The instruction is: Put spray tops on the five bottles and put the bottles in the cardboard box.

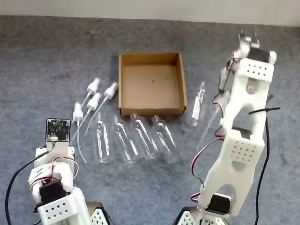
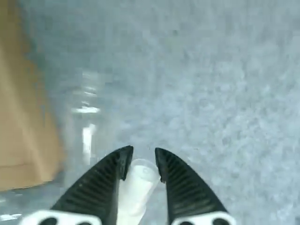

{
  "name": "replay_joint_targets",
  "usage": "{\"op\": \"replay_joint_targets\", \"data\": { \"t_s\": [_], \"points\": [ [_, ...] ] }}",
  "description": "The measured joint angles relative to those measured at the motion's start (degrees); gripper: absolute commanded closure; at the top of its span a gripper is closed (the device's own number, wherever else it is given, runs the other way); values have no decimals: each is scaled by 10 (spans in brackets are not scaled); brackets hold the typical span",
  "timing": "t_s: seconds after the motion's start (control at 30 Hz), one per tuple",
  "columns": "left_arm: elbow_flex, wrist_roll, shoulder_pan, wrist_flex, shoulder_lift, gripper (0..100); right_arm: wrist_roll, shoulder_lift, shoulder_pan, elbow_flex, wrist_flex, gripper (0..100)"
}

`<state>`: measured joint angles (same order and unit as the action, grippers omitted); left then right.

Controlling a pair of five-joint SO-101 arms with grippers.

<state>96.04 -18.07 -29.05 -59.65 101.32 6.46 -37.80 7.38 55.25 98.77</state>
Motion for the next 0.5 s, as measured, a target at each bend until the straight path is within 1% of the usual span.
{"op": "replay_joint_targets", "data": {
  "t_s": [0.13,0.23,0.33,0.5],
  "points": [
    [0,0,0,0,0,930,-32,30,-48,65,11,995],
    [0,0,0,0,0,930,-60,54,-103,84,11,995],
    [0,0,0,0,0,930,-76,62,-186,91,11,995],
    [0,0,0,0,0,930,-84,62,-356,91,-3,995]
  ]
}}
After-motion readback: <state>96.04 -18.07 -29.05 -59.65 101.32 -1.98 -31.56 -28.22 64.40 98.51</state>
